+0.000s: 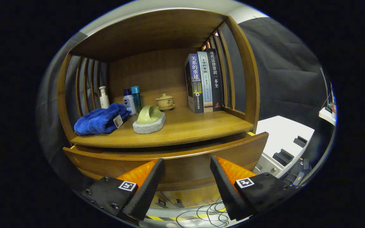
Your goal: Pull open the drawer, take out the items inside it, and place them on the countertop above the cabinet.
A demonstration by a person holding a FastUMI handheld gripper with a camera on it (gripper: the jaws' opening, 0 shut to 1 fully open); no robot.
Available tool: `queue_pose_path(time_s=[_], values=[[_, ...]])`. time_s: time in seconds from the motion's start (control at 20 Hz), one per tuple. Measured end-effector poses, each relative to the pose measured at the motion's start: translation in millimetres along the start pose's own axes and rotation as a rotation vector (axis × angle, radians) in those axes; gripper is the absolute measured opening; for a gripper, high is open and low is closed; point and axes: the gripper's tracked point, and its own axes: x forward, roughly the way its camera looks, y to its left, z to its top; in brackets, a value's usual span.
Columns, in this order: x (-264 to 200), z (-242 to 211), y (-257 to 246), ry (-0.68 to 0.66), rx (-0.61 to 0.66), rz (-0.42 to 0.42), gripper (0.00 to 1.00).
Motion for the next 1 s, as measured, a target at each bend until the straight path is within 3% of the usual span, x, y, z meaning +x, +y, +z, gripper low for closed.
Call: queue_pose_path(time_s=[0.35,0.5,0.8,1.0], values=[[34,8,7,0.018,-0.058,0.006,0.98],[27,11,4,0.007,-0.111,-0.013,0.95],[14,12,23,0.04,-0.023,-0.013,0.97],[-23,54,40,-0.058,-0.013,0.001,0.97]])
